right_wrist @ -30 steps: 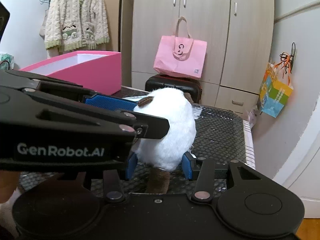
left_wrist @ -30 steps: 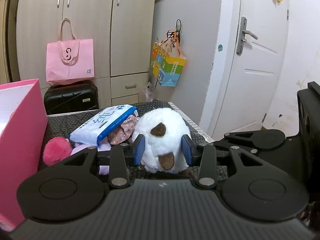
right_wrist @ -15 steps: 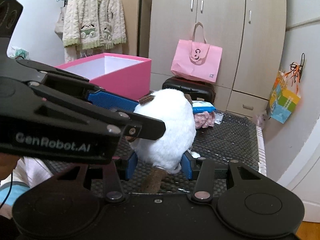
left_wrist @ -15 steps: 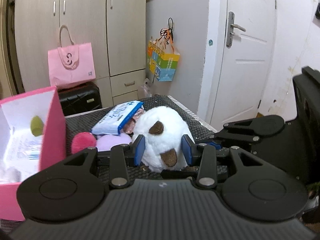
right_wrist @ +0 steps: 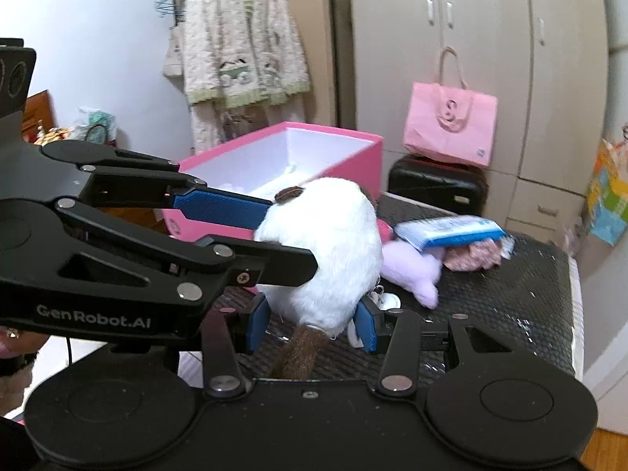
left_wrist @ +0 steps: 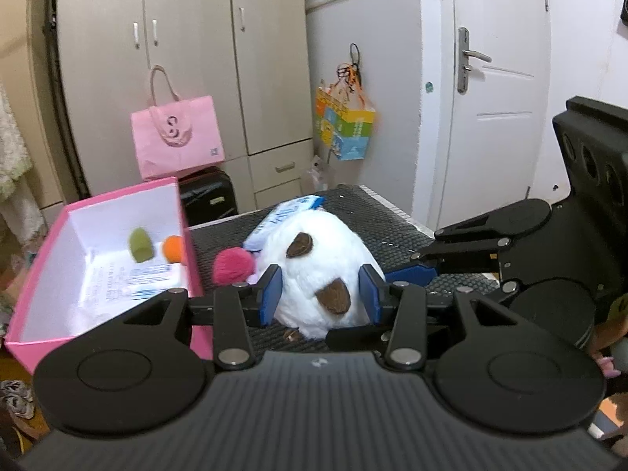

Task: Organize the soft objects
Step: 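Carry the panda plush with both tools over the pink box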

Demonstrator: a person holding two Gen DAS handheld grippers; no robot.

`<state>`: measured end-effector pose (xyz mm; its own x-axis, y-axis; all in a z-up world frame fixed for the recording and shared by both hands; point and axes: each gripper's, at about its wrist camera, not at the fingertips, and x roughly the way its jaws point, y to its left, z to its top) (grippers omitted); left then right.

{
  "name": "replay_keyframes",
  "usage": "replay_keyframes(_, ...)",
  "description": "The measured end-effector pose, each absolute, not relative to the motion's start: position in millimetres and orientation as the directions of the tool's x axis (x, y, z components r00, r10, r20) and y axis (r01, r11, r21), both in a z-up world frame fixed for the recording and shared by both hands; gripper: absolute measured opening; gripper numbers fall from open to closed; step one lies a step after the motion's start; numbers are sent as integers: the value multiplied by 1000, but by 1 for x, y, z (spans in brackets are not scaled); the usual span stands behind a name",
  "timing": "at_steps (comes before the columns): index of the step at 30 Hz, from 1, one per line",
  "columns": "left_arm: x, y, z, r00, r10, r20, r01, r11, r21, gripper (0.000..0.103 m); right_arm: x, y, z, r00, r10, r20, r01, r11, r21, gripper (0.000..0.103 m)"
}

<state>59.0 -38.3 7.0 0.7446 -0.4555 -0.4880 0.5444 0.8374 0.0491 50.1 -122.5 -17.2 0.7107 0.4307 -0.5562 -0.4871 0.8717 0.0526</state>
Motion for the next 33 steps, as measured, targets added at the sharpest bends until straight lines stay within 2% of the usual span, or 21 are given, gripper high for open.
replay_keyframes(11, 64, 26, 42, 825, -418, -381, 464, 885, 32, 42, 79, -72, 24, 692, 528, -491, -583, 811, 50, 52)
replay_keyframes(21, 133, 84, 46, 847, -426, -319, 419, 903, -92, 45, 145, -27, 38, 677, 550, -488, -604, 795, 58, 52)
replay_keyframes(27, 194, 111, 19, 817, -437, -376, 375, 898, -228, 45, 202, -18, 18, 619, 581, -529, -602, 783, 155, 52)
replay_keyframes(33, 237, 125, -22, 760, -444, -476, 327, 893, -311, 45, 241, 0, -17, 560, 537, -631, -594, 791, 145, 52)
